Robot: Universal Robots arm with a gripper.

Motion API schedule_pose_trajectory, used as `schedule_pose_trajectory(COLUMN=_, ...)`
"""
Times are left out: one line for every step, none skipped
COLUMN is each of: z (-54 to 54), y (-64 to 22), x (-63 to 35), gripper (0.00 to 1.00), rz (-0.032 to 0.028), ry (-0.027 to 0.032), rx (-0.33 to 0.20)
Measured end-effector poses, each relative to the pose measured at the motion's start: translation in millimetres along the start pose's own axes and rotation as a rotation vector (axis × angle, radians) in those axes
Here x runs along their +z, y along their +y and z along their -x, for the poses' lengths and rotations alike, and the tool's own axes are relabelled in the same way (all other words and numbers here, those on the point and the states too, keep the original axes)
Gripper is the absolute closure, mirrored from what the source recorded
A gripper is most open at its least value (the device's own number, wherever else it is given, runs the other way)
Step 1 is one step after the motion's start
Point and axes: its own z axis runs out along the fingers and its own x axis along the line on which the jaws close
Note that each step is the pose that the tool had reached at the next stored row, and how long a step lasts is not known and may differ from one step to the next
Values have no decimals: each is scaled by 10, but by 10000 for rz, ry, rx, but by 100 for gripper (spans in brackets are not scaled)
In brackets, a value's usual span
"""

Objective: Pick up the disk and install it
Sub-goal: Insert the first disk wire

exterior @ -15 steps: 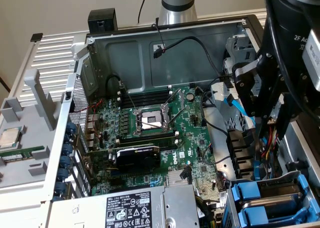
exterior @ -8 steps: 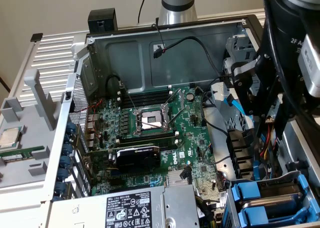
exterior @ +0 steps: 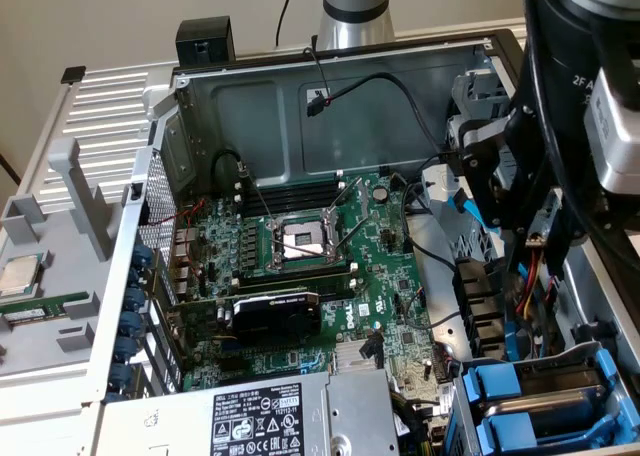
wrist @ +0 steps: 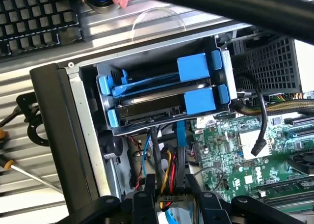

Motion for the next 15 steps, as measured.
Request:
schedule_pose_trajectory(z=0, y=0, x=-3, gripper=65, rz=6, ry=-34, rx=81)
schedule_pose_trajectory(z=0, y=0, x=-7, gripper=65, rz=2, ry=-75, rx=151)
schedule_pose_trajectory(z=0, y=-1, x=-12, gripper=65, rz=-2, ry=-119, rx=221)
schedule_pose_trajectory(z=0, y=-1, x=-17, gripper=65, rz=4, ry=-164, rx=284)
schedule_pose_trajectory(z=0, y=-2, x=-29, gripper=65, rz=14, ry=-192, rx=326)
schedule_pose_trajectory(z=0, y=-6, x=-49, gripper=65, rz=19, ry=-211, rx=346)
schedule_pose_trajectory(z=0, y=-12, x=-75, gripper=65, rz=19, ry=-219, rx=355)
schedule_pose_trajectory(z=0, y=-21, x=-108, gripper=65, rz=23, ry=-222, rx=358)
schedule_pose_trajectory(z=0, y=-29, x=-135, gripper=65, rz=26, ry=-224, rx=363)
schedule_pose_trajectory(z=0, y=-37, x=-151, gripper=65, rz=25, ry=-225, rx=367)
schedule_pose_trajectory(z=1, y=-44, x=-160, gripper=65, rz=25, ry=-224, rx=374)
schedule_pose_trajectory(z=-1, y=-50, x=-167, gripper=65, rz=28, ry=-225, rx=382)
schedule_pose_trajectory(z=-7, y=-54, x=-172, gripper=65, rz=30, ry=-224, rx=388)
schedule_pose_trajectory(z=-20, y=-59, x=-179, gripper=65, rz=35, ry=-224, rx=391)
schedule_pose_trajectory(z=-36, y=-66, x=-190, gripper=65, rz=42, ry=-222, rx=391)
